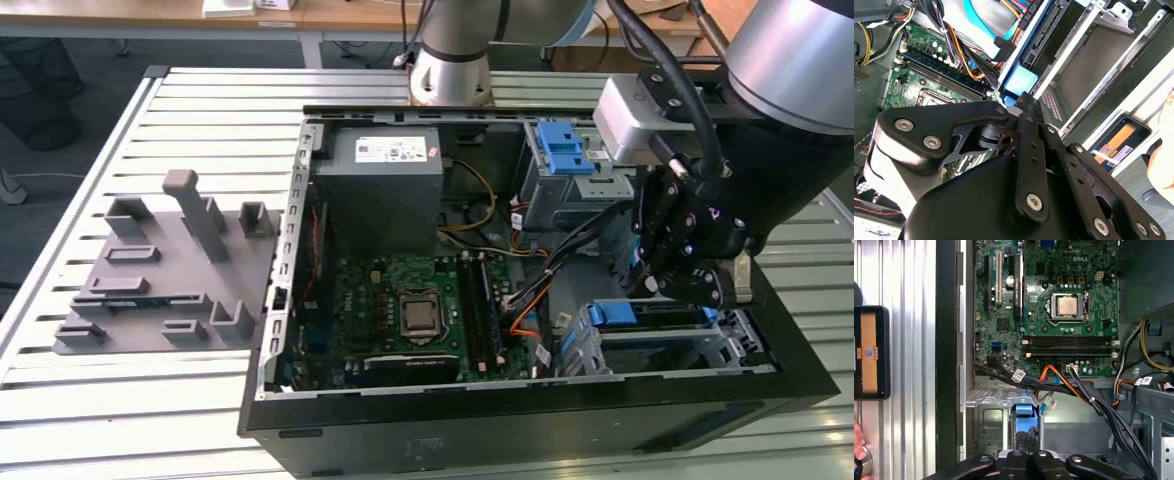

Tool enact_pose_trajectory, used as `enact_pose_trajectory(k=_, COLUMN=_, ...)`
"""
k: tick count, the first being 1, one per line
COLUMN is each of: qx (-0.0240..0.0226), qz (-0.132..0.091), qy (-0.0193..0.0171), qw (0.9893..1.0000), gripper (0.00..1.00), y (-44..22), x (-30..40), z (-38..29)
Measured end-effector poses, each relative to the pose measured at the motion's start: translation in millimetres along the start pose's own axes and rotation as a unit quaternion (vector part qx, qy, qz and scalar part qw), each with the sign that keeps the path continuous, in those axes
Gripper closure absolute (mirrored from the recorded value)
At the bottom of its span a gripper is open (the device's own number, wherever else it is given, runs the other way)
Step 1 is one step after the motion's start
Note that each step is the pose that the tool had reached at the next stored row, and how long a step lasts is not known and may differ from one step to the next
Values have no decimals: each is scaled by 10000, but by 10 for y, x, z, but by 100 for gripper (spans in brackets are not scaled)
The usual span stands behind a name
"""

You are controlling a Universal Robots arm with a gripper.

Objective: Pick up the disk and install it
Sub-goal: 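Insert the first disk wire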

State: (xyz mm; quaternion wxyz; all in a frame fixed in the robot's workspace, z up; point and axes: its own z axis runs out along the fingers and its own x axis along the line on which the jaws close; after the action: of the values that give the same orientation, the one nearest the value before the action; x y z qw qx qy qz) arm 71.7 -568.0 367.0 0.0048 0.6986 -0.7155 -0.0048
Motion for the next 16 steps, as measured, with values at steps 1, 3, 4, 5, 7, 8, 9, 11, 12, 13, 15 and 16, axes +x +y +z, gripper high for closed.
enact_pose_trajectory(k=1, qx=0, qz=0, qy=0, qw=10000, gripper=89, y=0, x=0, z=0)
enact_pose_trajectory(k=3, qx=0, qz=0, qy=0, qw=10000, gripper=89, y=-7, x=0, z=4)
enact_pose_trajectory(k=4, qx=0, qz=0, qy=-1, qw=10000, gripper=89, y=-27, x=0, z=8)
enact_pose_trajectory(k=5, qx=1, qz=0, qy=0, qw=10000, gripper=89, y=-61, x=-1, z=9)
enact_pose_trajectory(k=7, qx=1, qz=0, qy=0, qw=10000, gripper=89, y=-154, x=-4, z=13)
enact_pose_trajectory(k=8, qx=0, qz=0, qy=1, qw=10000, gripper=89, y=-199, x=-5, z=15)
enact_pose_trajectory(k=9, qx=0, qz=0, qy=1, qw=10000, gripper=89, y=-242, x=-7, z=16)
enact_pose_trajectory(k=11, qx=0, qz=0, qy=1, qw=10000, gripper=89, y=-303, x=-12, z=16)
enact_pose_trajectory(k=12, qx=0, qz=0, qy=1, qw=10000, gripper=89, y=-321, x=-16, z=16)
enact_pose_trajectory(k=13, qx=0, qz=0, qy=-1, qw=10000, gripper=89, y=-331, x=-20, z=16)
enact_pose_trajectory(k=15, qx=3, qz=0, qy=1, qw=10000, gripper=89, y=-347, x=-30, z=13)
enact_pose_trajectory(k=16, qx=7, qz=0, qy=0, qw=10000, gripper=89, y=-353, x=-37, z=13)
